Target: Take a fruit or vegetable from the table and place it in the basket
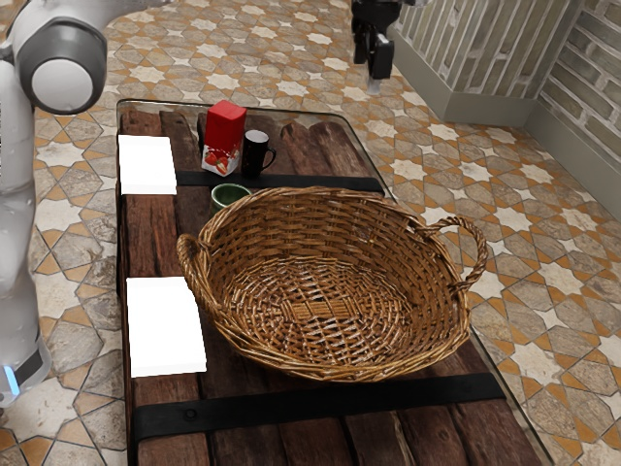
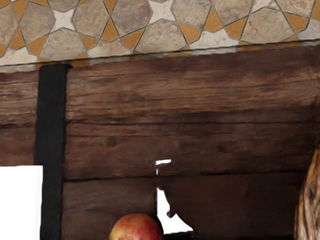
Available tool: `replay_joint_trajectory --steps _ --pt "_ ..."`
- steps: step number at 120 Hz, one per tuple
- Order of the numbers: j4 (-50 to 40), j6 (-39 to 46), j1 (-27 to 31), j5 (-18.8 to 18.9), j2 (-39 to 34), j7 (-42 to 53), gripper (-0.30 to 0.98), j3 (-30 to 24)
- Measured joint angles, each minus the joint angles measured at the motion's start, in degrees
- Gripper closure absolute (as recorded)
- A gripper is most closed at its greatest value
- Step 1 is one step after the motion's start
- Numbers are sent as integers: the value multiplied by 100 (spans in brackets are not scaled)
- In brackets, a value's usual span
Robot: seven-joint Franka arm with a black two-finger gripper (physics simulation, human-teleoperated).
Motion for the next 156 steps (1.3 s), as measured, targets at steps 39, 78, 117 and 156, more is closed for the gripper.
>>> replay_joint_trajectory --steps 39,78,117,156 --pt "-489 -585 -223 -228 164 58 0 -3" --pt "-3670 954 129 -277 -1263 240 0 890" --pt "-4990 2244 441 -592 -1432 461 0 1110" --pt "-5296 3342 353 -1123 -896 685 0 975"
